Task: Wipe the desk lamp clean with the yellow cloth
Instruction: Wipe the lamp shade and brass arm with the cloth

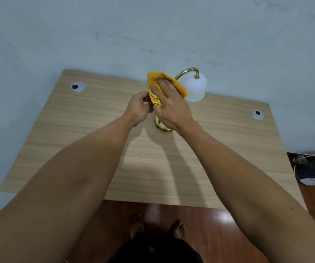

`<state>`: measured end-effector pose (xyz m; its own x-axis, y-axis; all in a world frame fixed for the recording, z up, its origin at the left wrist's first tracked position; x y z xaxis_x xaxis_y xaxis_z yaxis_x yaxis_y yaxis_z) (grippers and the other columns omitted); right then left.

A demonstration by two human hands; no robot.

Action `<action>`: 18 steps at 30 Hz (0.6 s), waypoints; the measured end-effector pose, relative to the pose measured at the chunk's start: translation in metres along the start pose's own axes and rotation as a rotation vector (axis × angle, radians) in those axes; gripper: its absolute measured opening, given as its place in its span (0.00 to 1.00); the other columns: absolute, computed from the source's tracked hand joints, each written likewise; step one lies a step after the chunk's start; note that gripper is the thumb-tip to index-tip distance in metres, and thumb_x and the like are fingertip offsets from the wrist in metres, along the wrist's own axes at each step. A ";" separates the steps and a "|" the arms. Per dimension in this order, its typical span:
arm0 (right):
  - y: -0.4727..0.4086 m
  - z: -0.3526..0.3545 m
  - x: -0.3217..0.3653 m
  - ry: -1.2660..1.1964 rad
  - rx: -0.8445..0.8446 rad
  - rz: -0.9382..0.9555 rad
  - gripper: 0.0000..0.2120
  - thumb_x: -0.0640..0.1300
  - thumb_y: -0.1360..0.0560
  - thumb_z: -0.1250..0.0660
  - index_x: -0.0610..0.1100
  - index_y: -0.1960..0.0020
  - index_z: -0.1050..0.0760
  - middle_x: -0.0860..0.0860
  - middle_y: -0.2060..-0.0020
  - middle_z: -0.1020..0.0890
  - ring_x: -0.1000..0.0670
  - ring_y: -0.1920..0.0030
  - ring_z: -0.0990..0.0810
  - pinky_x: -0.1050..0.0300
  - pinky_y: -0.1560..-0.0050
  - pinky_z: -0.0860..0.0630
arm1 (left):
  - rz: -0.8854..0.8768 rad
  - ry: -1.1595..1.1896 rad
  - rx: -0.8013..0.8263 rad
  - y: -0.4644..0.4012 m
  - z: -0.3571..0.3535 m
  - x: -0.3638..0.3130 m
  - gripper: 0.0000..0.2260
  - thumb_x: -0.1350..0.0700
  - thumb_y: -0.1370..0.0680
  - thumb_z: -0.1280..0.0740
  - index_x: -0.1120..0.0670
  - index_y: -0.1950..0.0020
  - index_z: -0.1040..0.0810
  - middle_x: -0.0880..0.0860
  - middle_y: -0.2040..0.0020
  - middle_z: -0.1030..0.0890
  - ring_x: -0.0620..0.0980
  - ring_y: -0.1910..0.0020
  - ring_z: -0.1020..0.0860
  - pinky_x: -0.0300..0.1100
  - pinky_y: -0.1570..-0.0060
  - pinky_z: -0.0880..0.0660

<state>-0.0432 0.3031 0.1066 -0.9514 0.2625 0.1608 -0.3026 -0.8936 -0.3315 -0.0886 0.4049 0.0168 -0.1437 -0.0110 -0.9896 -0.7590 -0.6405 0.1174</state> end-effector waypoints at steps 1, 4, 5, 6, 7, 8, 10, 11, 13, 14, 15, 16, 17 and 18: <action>0.003 -0.001 -0.003 -0.024 0.009 -0.016 0.24 0.46 0.21 0.44 0.38 0.28 0.27 0.39 0.27 0.28 0.37 0.25 0.33 0.43 0.22 0.38 | -0.002 0.002 -0.003 0.001 -0.001 0.000 0.09 0.70 0.20 0.33 0.65 0.42 0.20 0.60 0.51 0.22 0.54 0.51 0.22 0.61 0.40 0.19; 0.012 0.002 -0.006 -0.100 0.027 -0.030 0.27 0.48 0.20 0.45 0.38 0.25 0.29 0.42 0.25 0.29 0.40 0.23 0.34 0.47 0.22 0.37 | -0.007 0.017 -0.017 0.001 0.000 -0.001 0.07 0.69 0.20 0.32 0.60 0.45 0.19 0.59 0.54 0.21 0.54 0.52 0.21 0.58 0.41 0.18; 0.014 0.005 -0.004 -0.111 0.021 -0.009 0.26 0.48 0.21 0.44 0.38 0.26 0.28 0.43 0.26 0.27 0.42 0.24 0.32 0.48 0.24 0.35 | -0.002 0.025 -0.022 0.000 0.000 0.000 0.07 0.69 0.20 0.32 0.59 0.45 0.19 0.57 0.55 0.20 0.54 0.53 0.21 0.57 0.42 0.18; 0.015 0.011 -0.003 -0.125 0.008 0.006 0.25 0.47 0.21 0.43 0.39 0.28 0.26 0.45 0.28 0.25 0.44 0.26 0.29 0.50 0.27 0.32 | 0.005 0.036 -0.025 0.000 0.000 0.000 0.07 0.68 0.20 0.31 0.58 0.46 0.19 0.56 0.55 0.20 0.54 0.53 0.21 0.55 0.43 0.18; 0.017 0.017 -0.003 -0.155 -0.016 -0.009 0.22 0.47 0.22 0.41 0.42 0.32 0.22 0.47 0.33 0.21 0.46 0.30 0.26 0.52 0.32 0.28 | 0.011 0.046 -0.025 -0.001 -0.001 0.000 0.07 0.68 0.20 0.31 0.58 0.46 0.19 0.56 0.54 0.19 0.55 0.53 0.21 0.53 0.46 0.18; 0.020 0.025 -0.008 -0.203 -0.051 -0.073 0.18 0.46 0.23 0.41 0.45 0.39 0.19 0.51 0.39 0.18 0.48 0.36 0.22 0.52 0.39 0.24 | 0.017 0.051 -0.026 -0.001 -0.001 0.000 0.07 0.68 0.21 0.30 0.59 0.46 0.20 0.58 0.53 0.19 0.55 0.53 0.21 0.49 0.50 0.18; 0.033 0.043 -0.026 -0.368 -0.165 -0.318 0.10 0.46 0.26 0.41 0.48 0.56 0.20 0.55 0.59 0.18 0.52 0.55 0.21 0.53 0.56 0.24 | 0.020 0.042 -0.028 -0.001 0.000 0.001 0.07 0.67 0.21 0.30 0.58 0.45 0.20 0.60 0.51 0.20 0.55 0.52 0.19 0.41 0.54 0.19; 0.043 0.051 -0.037 -0.460 -0.256 -0.447 0.09 0.46 0.26 0.41 0.47 0.61 0.24 0.56 0.67 0.23 0.54 0.62 0.24 0.55 0.60 0.28 | 0.014 0.038 -0.024 -0.001 0.000 0.001 0.07 0.67 0.20 0.29 0.58 0.45 0.21 0.60 0.51 0.20 0.55 0.51 0.19 0.40 0.54 0.19; 0.059 0.068 -0.049 -0.587 -0.454 -0.595 0.10 0.44 0.25 0.41 0.45 0.63 0.25 0.56 0.71 0.26 0.57 0.67 0.28 0.57 0.62 0.31 | 0.004 0.035 -0.012 -0.002 0.001 0.000 0.06 0.65 0.20 0.29 0.57 0.45 0.21 0.60 0.50 0.20 0.54 0.51 0.18 0.41 0.52 0.19; 0.060 0.077 -0.048 -0.613 -0.519 -0.583 0.10 0.41 0.24 0.40 0.44 0.61 0.23 0.57 0.69 0.24 0.58 0.64 0.26 0.58 0.60 0.29 | 0.001 0.030 -0.004 -0.002 0.001 0.000 0.06 0.65 0.20 0.29 0.57 0.45 0.21 0.59 0.50 0.20 0.54 0.52 0.18 0.40 0.52 0.19; 0.054 0.081 -0.044 -0.606 -0.541 -0.533 0.09 0.39 0.24 0.40 0.43 0.57 0.21 0.57 0.65 0.20 0.57 0.59 0.23 0.57 0.56 0.26 | -0.001 0.022 0.003 -0.003 0.001 0.001 0.06 0.65 0.20 0.29 0.57 0.45 0.21 0.59 0.50 0.20 0.53 0.52 0.18 0.40 0.52 0.19; 0.045 0.082 -0.038 -0.585 -0.520 -0.463 0.10 0.37 0.23 0.39 0.41 0.53 0.19 0.56 0.57 0.17 0.53 0.53 0.20 0.56 0.49 0.24 | -0.003 0.014 0.009 -0.003 0.001 0.001 0.06 0.65 0.20 0.29 0.58 0.45 0.21 0.59 0.50 0.20 0.53 0.53 0.18 0.39 0.52 0.19; 0.033 0.077 -0.033 -0.562 -0.458 -0.394 0.11 0.36 0.24 0.39 0.40 0.49 0.19 0.52 0.50 0.17 0.50 0.47 0.20 0.55 0.43 0.24 | -0.003 0.007 0.015 -0.003 0.001 0.001 0.06 0.66 0.20 0.29 0.58 0.45 0.21 0.59 0.51 0.20 0.52 0.54 0.18 0.40 0.53 0.19; 0.021 0.069 -0.027 -0.531 -0.370 -0.327 0.13 0.36 0.24 0.38 0.39 0.45 0.18 0.48 0.44 0.18 0.48 0.42 0.21 0.53 0.38 0.25 | -0.002 0.006 0.020 -0.003 0.001 0.000 0.06 0.66 0.20 0.29 0.58 0.45 0.21 0.60 0.51 0.20 0.51 0.55 0.18 0.40 0.53 0.19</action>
<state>-0.0200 0.2521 0.1596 -0.6814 0.1995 0.7041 -0.6561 -0.5930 -0.4669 -0.0865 0.4077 0.0160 -0.1386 -0.0142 -0.9902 -0.7715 -0.6253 0.1170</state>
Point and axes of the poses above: each hand's wrist, its own y-axis away from the middle knuckle, its own z-axis out of the back of the hand, x = y × z, the point moved 8 cm from there along -y, towards the middle knuckle
